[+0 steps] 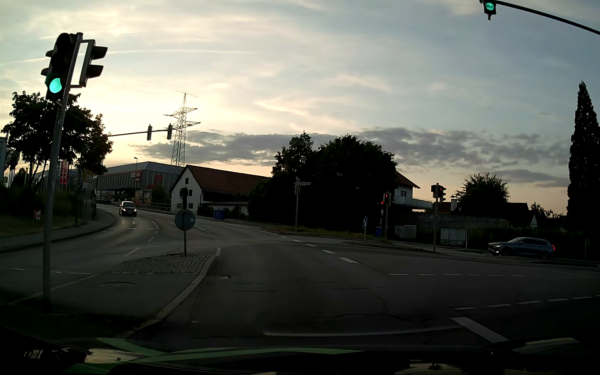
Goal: Follow the waypoints while adhering to traffic rules and regulations
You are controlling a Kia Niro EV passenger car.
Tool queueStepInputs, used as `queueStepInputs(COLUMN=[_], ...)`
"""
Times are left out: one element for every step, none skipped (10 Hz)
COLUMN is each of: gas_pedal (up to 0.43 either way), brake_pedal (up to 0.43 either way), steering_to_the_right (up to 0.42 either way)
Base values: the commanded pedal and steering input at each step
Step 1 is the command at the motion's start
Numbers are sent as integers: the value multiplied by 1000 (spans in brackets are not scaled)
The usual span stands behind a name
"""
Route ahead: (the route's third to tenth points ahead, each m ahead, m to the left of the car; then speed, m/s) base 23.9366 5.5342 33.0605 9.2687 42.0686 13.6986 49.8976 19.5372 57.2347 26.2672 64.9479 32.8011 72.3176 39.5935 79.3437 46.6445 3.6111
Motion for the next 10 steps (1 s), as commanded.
queueStepInputs(gas_pedal=[512,512,500,500,488,480,469,469,469,469], brake_pedal=[0,0,0,0,0,0,0,0,0,0], steering_to_the_right=[-54,-56,-61,-65,-66,-66,-66,-66,-66,-66])
